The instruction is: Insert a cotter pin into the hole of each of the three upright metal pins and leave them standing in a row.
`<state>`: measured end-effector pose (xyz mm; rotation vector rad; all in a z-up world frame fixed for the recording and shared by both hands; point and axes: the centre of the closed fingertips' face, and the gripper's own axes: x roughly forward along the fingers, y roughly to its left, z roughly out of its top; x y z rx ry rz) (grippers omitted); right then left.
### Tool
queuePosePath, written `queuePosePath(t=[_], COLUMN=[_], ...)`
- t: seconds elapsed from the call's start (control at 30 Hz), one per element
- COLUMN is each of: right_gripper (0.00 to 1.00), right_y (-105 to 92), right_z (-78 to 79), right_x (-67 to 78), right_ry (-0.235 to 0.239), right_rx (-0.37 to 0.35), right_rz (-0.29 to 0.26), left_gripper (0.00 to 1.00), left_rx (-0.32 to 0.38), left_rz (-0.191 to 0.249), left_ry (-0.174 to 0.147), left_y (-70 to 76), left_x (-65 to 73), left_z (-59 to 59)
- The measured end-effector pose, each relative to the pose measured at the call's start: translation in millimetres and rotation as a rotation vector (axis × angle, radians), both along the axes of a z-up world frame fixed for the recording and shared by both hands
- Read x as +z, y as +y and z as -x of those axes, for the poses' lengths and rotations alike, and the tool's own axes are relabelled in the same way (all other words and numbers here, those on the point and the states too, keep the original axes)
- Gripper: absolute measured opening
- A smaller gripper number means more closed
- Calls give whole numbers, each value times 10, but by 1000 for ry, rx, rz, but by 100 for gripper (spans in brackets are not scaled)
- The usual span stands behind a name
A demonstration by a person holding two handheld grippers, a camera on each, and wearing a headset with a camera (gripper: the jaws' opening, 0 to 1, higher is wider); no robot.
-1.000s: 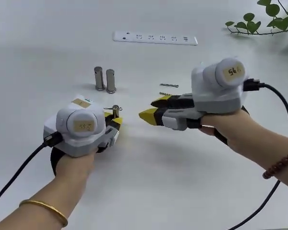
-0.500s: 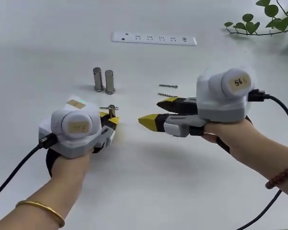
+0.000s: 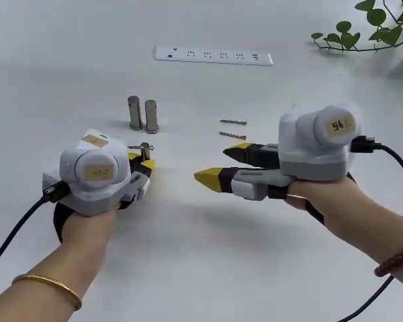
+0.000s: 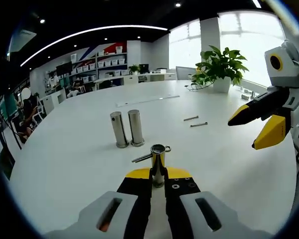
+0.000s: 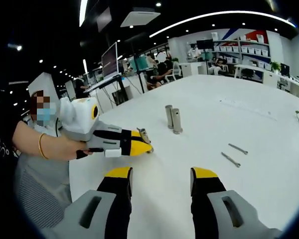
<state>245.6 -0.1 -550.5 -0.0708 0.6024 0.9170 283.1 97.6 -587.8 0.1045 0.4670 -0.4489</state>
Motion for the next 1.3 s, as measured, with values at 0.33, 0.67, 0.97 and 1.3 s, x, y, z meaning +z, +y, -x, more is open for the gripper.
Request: queuePosePath(t=[0.33,0.67,0.97,1.3], right_gripper=[42,43,43,43], right_y=[-59,-94,-64,-31], right_z=[95,106,75,-135], right_x=[-35,-36,10,149], right_ry=[26,36,29,-1], right_rx=[-31,-47,-50,-81], right_rz=[-13,-10,-19,-67], left_gripper=[6,6,14,39], left_rx=[6,11,-1,-38], left_rz=[1,27,38,33], left_ry=[4,18,28,20], left_y=[6,2,-21,-1], left_x=[-7,-6,-1,84], left_z=[-7,-17,8,122])
